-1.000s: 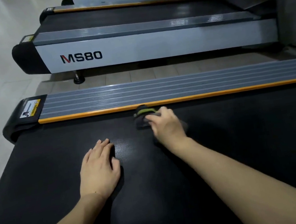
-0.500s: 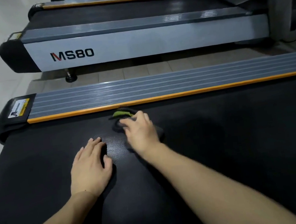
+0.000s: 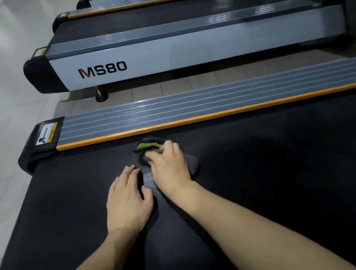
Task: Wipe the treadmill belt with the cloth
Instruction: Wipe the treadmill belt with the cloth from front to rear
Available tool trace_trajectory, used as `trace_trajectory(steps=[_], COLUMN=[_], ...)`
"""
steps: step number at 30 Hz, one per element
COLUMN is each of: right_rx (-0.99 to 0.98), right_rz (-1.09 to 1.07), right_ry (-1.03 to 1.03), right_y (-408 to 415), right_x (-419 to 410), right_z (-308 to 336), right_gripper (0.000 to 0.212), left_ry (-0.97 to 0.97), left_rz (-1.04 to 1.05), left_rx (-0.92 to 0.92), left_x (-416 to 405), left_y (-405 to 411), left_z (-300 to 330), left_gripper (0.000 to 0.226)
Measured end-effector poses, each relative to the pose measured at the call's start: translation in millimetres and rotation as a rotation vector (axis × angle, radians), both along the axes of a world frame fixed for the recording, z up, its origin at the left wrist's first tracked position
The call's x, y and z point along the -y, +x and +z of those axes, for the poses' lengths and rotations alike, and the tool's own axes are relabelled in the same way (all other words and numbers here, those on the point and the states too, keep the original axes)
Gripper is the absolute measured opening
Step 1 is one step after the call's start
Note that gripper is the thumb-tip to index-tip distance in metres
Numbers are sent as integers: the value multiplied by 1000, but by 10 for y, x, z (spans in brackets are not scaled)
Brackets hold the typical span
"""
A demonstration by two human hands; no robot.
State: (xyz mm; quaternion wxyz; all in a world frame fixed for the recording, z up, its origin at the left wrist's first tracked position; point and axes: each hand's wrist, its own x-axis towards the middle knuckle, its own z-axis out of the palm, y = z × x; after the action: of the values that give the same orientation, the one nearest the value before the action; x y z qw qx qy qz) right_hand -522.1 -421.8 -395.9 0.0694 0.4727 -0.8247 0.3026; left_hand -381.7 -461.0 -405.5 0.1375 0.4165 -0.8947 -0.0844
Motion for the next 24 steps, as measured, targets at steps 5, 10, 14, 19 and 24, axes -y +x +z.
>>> trace_trajectory(steps=[5,10,14,19,24], right_rx=[-102,-32,8,4,-35], right_rz=[-38,-557,-343,85,-331], right_ry=[11,33,-96,-5,35], right_y=[-1031,-1470,-390,-158,-1495], right_x=[-829,-1385,-355,-340,-1626], right_z=[-24,33,-58,1,43], right_gripper=[20,19,11,18,23], left_ry=[-1,-3,0,-10,-9], left_rz=[-18,-19,-6,-11,-16], left_rx=[-17,-11,-25,-27,-27], left_x=[5,-4,-2,0,11], left_y=[22,-25,-19,13,-15], left_z=[-14,-8,-9,-13,-27], left_gripper=[59,53,54,55,52])
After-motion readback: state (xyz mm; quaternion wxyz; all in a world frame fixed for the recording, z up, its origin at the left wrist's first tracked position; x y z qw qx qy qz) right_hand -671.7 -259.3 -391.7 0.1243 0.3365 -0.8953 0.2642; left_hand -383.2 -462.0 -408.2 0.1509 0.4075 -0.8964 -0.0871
